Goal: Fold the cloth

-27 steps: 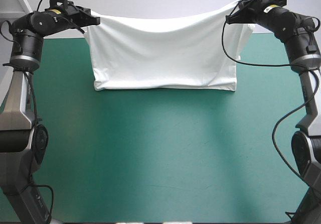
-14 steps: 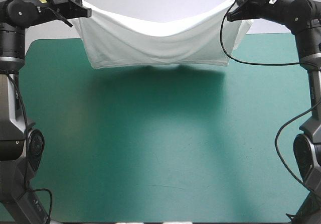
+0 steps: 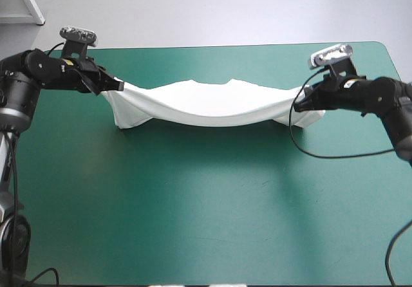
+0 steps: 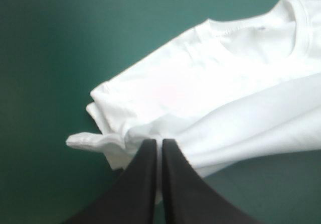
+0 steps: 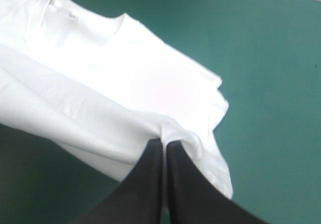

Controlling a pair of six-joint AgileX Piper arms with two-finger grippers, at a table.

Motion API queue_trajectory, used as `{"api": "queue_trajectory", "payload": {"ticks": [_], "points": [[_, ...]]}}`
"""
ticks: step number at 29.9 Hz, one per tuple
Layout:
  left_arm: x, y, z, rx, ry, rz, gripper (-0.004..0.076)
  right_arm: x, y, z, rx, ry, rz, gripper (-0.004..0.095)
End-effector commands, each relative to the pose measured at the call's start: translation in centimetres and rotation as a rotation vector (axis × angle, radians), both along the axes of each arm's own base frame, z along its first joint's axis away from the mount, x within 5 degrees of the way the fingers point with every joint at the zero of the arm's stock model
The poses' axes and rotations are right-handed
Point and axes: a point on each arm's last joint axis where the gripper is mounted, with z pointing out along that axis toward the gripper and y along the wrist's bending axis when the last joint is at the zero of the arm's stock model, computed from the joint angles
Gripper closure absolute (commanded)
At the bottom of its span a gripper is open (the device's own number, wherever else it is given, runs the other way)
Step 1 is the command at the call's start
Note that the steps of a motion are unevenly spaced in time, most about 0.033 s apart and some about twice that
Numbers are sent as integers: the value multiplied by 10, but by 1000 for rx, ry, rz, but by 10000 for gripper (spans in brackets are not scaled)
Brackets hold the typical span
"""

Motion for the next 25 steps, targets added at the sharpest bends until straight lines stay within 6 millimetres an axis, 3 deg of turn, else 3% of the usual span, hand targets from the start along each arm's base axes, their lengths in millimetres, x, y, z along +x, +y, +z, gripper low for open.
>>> {"api": "queue_trajectory", "payload": {"ticks": [1, 9, 20, 25], "points": [[-30, 0, 7, -4, -62, 9, 705, -32, -5, 1, 18, -66, -33, 921], [-69, 1, -64, 16, 159, 1, 705, -79, -7, -53, 11, 80, -37, 921], [-117, 7, -108, 72, 271, 50, 705, -120, -13, -111, -13, 272, -86, 921], [-138, 6, -134, 63, 362, 56, 705, -134, -12, -126, -1, 343, -95, 921]]}}
